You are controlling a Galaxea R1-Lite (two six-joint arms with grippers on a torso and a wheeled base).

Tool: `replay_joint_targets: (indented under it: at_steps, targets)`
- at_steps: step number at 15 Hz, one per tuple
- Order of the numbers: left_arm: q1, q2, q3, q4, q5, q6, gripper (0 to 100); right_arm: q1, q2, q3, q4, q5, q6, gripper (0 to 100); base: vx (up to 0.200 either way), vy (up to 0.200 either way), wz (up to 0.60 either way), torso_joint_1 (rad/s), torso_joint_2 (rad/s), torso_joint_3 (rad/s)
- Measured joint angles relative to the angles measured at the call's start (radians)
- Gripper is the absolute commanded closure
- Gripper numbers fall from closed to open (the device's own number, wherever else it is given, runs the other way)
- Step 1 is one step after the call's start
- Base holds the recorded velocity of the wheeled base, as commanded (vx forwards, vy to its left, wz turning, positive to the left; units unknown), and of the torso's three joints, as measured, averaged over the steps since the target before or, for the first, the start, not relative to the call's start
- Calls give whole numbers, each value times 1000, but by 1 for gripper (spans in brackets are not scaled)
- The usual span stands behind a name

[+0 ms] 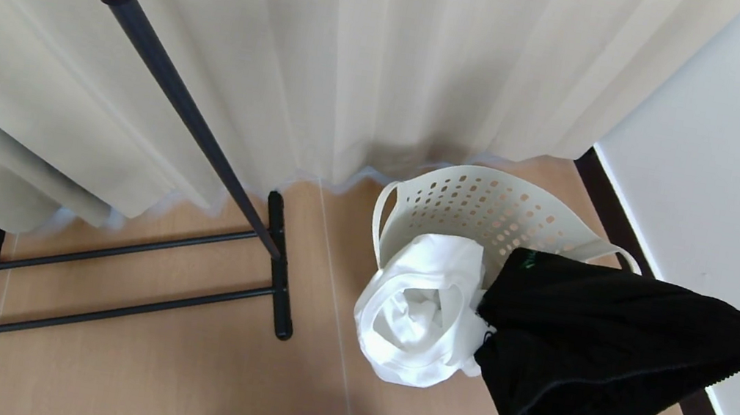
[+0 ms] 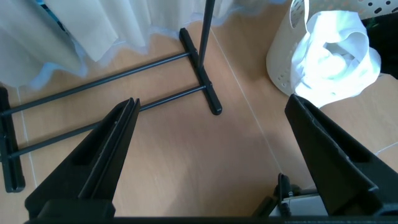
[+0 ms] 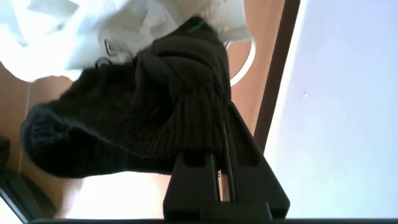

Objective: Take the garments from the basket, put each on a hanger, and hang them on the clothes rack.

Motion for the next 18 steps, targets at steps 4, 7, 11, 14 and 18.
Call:
replay_joint_targets:
  at_steps: [4,7,11,14,18]
  targets:
    - [0,0,0,0,-1,1,0,-1,-29,6,-4,7,1,100,0,0,0,1,1,16]
    - [0,0,0,0,-1,0,0,-11,-34,8,-4,7,1,100,0,0,0,1,2,159]
    - [0,0,0,0,-1,0,0,-12,-38,9,-4,8,2,100,0,0,0,4,1,207]
    - [0,0,0,0,-1,0,0,-16,-39,11,-2,70,10,100,0,0,0,-1,4,203]
    - [0,0,0,3,-1,1,0,-56,-31,11,0,104,13,100,0,0,0,13,-62,137]
